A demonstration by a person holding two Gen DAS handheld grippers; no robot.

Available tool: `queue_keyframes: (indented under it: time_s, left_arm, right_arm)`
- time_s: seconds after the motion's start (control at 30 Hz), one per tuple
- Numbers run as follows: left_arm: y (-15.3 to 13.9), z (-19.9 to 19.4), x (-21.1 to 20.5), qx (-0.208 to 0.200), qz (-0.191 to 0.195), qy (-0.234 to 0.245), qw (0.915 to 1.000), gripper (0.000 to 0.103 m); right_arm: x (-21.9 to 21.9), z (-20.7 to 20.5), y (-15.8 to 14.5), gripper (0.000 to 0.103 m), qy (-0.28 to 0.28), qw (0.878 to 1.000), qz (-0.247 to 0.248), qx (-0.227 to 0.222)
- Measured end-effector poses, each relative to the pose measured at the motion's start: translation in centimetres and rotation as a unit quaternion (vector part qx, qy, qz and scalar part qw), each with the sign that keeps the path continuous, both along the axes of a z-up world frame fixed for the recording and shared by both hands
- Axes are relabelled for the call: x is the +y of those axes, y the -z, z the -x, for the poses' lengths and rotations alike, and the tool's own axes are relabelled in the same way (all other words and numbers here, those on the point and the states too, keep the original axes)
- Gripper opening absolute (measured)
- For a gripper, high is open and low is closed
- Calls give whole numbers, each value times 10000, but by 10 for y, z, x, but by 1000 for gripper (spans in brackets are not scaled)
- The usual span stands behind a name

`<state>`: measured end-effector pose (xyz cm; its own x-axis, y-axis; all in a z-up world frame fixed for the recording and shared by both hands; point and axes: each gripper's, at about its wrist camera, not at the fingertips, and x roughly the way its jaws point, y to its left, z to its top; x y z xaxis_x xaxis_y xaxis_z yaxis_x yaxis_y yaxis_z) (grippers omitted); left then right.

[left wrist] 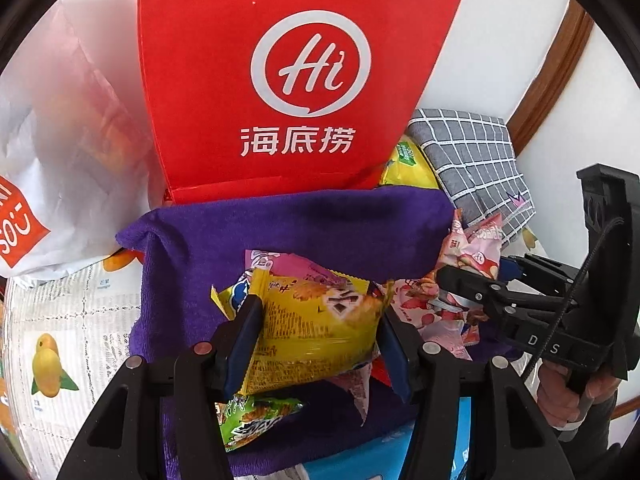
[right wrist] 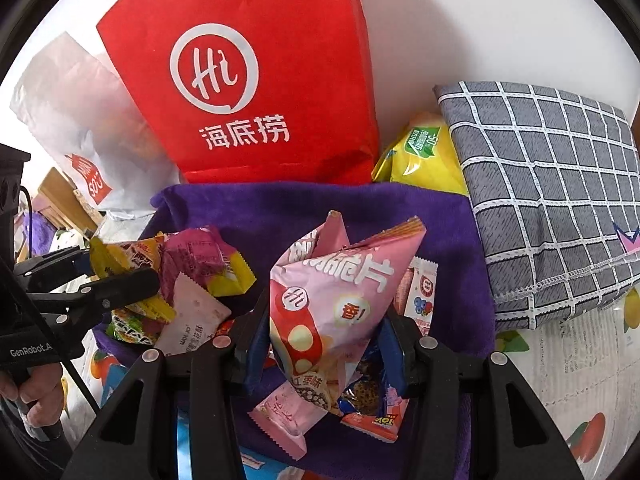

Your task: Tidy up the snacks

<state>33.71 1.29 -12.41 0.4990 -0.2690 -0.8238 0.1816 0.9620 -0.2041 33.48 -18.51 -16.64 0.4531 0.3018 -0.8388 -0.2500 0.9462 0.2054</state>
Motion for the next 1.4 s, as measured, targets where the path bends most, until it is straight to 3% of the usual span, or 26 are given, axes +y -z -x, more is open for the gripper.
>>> queue_keyframes:
  time_s: [0.3, 0.43, 0.87, 1.4]
  left_arm:
    - [1, -5, 5, 56, 63, -98, 9999, 58]
    - [-1, -4, 8, 38, 104, -165, 9998, 71]
    - [-17, 14, 16, -159, 56, -314, 9994, 78]
    - [-52, 73, 29, -542, -19, -525, 9972, 88]
  right_arm:
    - [0, -1, -2, 52, -46, 10000, 65, 40]
    - [2, 3, -6, 61, -151, 9999, 56, 34]
    - [2, 14, -26, 61, 36, 9996, 241, -157]
    - [-3, 92, -91, 65, 578, 9955, 222, -719]
